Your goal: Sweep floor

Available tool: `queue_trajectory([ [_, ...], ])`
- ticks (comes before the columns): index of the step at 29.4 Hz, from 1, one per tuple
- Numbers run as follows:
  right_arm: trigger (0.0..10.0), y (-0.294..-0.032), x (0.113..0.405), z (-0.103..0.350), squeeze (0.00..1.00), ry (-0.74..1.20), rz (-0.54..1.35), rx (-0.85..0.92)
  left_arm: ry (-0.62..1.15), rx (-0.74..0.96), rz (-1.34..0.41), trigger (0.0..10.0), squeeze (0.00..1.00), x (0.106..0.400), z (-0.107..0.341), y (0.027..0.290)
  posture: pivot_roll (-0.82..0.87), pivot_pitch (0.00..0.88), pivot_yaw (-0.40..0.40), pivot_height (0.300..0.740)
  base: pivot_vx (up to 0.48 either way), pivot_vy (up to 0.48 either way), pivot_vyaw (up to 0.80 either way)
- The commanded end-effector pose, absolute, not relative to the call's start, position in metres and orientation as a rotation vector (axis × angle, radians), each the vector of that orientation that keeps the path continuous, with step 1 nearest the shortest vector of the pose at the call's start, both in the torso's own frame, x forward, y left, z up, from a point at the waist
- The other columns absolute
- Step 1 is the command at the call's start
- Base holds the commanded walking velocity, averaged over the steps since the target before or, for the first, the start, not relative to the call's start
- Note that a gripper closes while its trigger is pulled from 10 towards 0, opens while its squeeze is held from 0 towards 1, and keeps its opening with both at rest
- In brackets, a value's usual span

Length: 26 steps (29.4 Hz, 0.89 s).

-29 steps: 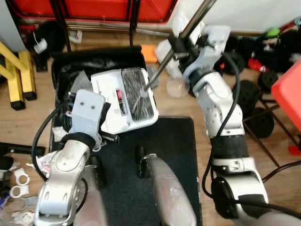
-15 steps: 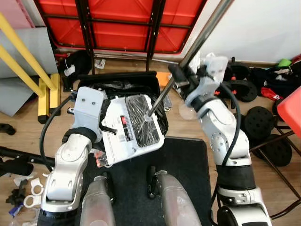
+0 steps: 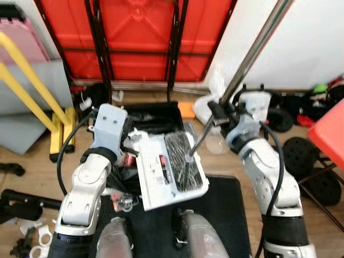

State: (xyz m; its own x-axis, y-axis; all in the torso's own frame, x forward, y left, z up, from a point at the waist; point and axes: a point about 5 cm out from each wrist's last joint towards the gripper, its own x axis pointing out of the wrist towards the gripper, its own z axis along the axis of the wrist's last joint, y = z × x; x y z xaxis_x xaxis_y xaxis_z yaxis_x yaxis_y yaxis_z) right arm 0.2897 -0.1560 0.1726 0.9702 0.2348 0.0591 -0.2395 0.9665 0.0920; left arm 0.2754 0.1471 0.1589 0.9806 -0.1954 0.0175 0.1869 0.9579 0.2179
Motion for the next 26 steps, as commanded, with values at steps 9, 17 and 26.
queue_trajectory([
  [9, 10.0, -0.161, 0.284, 0.187, 0.00, -0.134, 0.226, 0.077, -0.048, 0.230, -0.232, 10.0, 0.00, 0.281, 0.148, 0.145, -0.17, 0.008, -0.102, 0.740, 0.308, 0.000, 0.00],
  [17, 10.0, -0.162, 0.288, 0.187, 0.00, -0.134, 0.210, 0.056, -0.013, 0.204, -0.214, 10.0, 0.00, 0.289, 0.140, 0.141, -0.17, 0.000, -0.104, 0.740, 0.000, 0.000, 0.00],
  [26, 10.0, -0.166, 0.291, 0.190, 0.00, -0.145, 0.193, 0.055, -0.028, 0.204, -0.219, 10.0, 0.00, 0.295, 0.141, 0.141, -0.17, 0.005, -0.104, 0.740, 0.286, 0.000, 0.00],
])
